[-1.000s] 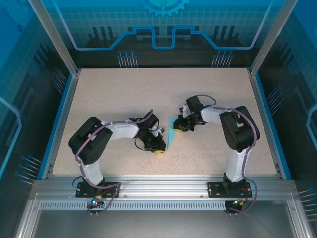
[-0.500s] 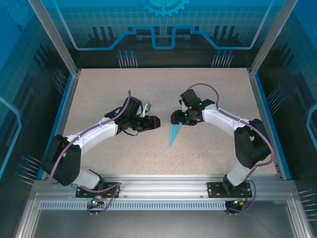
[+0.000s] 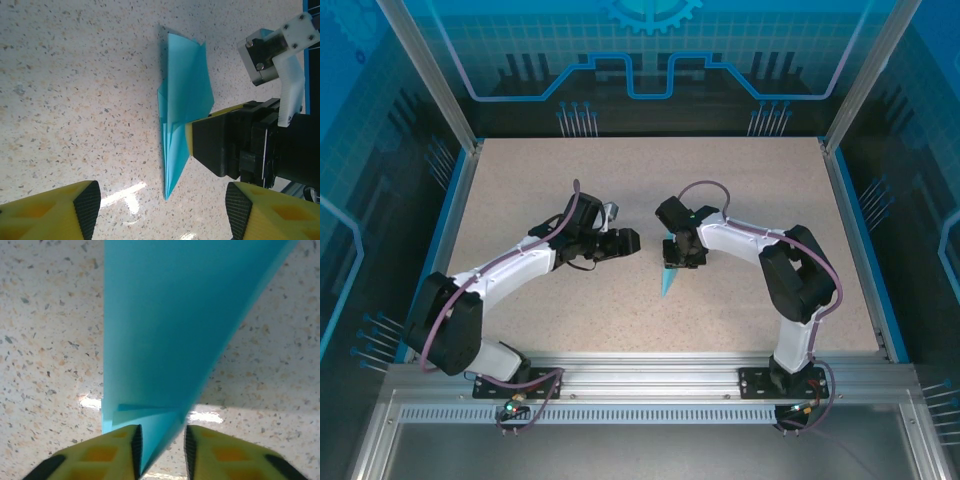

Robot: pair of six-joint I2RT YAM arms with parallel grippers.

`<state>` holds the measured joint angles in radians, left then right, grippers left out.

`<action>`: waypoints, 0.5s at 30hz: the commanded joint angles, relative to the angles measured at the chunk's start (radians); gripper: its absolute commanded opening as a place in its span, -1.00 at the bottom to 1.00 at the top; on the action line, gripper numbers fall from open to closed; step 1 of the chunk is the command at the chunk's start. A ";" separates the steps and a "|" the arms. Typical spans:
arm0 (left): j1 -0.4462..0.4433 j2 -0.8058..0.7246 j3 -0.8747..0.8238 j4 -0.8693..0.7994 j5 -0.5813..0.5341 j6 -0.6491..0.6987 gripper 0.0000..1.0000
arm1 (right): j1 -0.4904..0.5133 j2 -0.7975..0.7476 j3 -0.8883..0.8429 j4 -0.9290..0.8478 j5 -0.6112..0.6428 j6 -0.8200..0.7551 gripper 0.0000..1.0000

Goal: Fold a paper plane with a square sheet of paper (fold left side to right side)
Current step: Pick up the paper plane at the center of the table.

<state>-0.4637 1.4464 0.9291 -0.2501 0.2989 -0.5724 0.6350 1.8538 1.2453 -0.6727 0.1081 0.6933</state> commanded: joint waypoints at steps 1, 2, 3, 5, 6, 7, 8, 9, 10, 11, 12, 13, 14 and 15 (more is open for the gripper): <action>0.009 -0.046 -0.011 -0.014 -0.036 0.026 0.45 | 0.014 -0.016 0.021 -0.013 -0.013 -0.003 -0.73; 0.009 -0.053 -0.009 -0.014 -0.041 0.026 0.46 | 0.017 -0.034 0.024 -0.008 -0.022 -0.009 -0.82; 0.008 -0.059 -0.009 -0.015 -0.045 0.028 0.48 | 0.020 -0.050 0.031 -0.008 -0.029 -0.016 -0.89; 0.008 -0.071 -0.004 -0.024 -0.058 0.030 0.50 | 0.023 -0.088 0.041 -0.005 -0.060 -0.027 -0.95; 0.008 -0.079 -0.004 -0.026 -0.064 0.032 0.51 | 0.026 -0.112 0.043 0.000 -0.084 -0.030 -0.96; 0.009 -0.087 -0.003 -0.031 -0.073 0.034 0.52 | 0.026 -0.136 0.039 0.015 -0.109 -0.032 -0.97; 0.009 -0.098 -0.001 -0.037 -0.086 0.033 0.53 | 0.025 -0.159 0.031 0.031 -0.139 -0.030 -0.98; 0.009 -0.106 -0.001 -0.040 -0.095 0.035 0.54 | 0.026 -0.177 0.019 0.046 -0.159 -0.023 -0.99; 0.010 -0.118 0.000 -0.045 -0.108 0.036 0.56 | 0.026 -0.197 0.003 0.067 -0.183 -0.016 -0.99; 0.011 -0.128 0.000 -0.050 -0.121 0.037 0.57 | 0.027 -0.219 -0.015 0.095 -0.206 -0.010 -0.99; 0.010 -0.139 -0.001 -0.051 -0.130 0.038 0.59 | 0.026 -0.232 -0.031 0.116 -0.225 -0.002 -0.99; 0.010 -0.151 -0.002 -0.054 -0.141 0.039 0.61 | 0.025 -0.245 -0.058 0.153 -0.251 0.004 -0.99; 0.010 -0.160 -0.004 -0.056 -0.153 0.039 0.62 | 0.025 -0.253 -0.086 0.195 -0.272 0.010 -0.98; 0.010 -0.169 -0.006 -0.057 -0.162 0.039 0.64 | 0.023 -0.255 -0.111 0.225 -0.283 0.018 -0.96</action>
<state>-0.4610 1.3193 0.9291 -0.2829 0.1913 -0.5648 0.6483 1.6070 1.2049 -0.5396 -0.0792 0.6857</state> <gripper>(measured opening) 0.816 0.044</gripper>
